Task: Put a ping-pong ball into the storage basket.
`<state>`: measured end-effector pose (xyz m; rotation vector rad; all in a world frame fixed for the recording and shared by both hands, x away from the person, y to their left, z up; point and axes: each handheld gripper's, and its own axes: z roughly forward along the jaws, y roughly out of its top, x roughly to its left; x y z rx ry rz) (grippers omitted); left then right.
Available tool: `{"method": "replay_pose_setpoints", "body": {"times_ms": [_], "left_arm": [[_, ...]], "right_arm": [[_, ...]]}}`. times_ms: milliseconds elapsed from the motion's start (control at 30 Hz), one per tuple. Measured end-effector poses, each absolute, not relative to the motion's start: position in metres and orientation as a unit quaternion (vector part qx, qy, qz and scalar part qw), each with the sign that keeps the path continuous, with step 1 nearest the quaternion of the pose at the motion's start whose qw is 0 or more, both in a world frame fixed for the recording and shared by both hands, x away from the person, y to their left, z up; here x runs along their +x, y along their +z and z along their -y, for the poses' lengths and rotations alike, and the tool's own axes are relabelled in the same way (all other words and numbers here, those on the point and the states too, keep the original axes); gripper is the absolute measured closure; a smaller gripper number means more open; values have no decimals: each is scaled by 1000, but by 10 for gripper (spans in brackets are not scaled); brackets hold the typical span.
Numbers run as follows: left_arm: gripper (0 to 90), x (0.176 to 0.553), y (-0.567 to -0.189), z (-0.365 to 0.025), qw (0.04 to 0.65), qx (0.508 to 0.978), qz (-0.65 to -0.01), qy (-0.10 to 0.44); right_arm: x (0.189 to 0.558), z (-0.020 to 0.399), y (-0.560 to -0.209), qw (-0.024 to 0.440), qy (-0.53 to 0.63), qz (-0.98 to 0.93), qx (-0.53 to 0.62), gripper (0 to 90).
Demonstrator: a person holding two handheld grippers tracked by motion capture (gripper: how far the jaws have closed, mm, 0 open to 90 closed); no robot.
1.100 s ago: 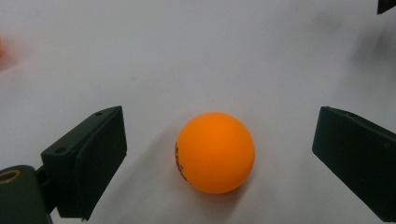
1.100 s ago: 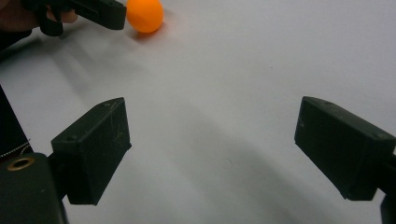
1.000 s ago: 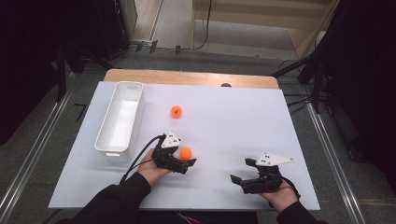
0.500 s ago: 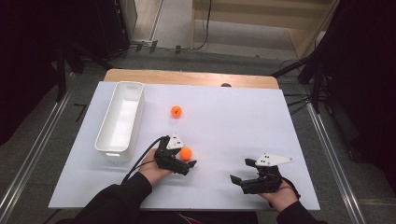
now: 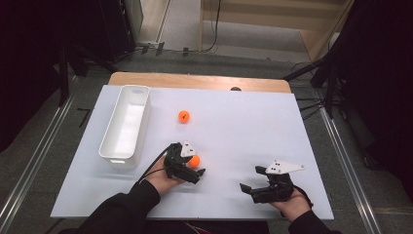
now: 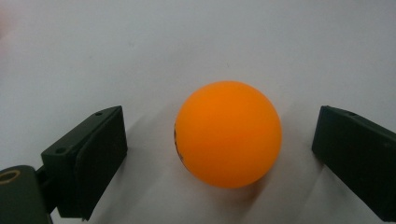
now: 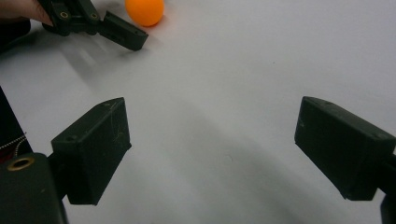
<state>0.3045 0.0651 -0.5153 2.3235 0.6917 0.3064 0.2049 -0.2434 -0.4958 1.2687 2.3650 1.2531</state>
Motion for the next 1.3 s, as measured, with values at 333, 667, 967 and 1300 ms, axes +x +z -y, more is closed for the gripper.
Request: {"method": "replay_pose_setpoints", "body": {"times_ms": [333, 667, 967, 1300], "left_arm": [[55, 304, -515, -65, 344, 892, -269, 118], [172, 300, -514, -67, 355, 890, -261, 115], [318, 300, -513, -70, 368, 880, -273, 124], [389, 298, -512, -70, 368, 880, -273, 126]], "right_arm": [[204, 243, -496, 88, 420, -796, 427, 90], [204, 242, -496, 90, 416, -800, 422, 90], [205, 242, -496, 92, 416, -803, 417, 90], [204, 241, -497, 92, 408, -809, 413, 90]]}}
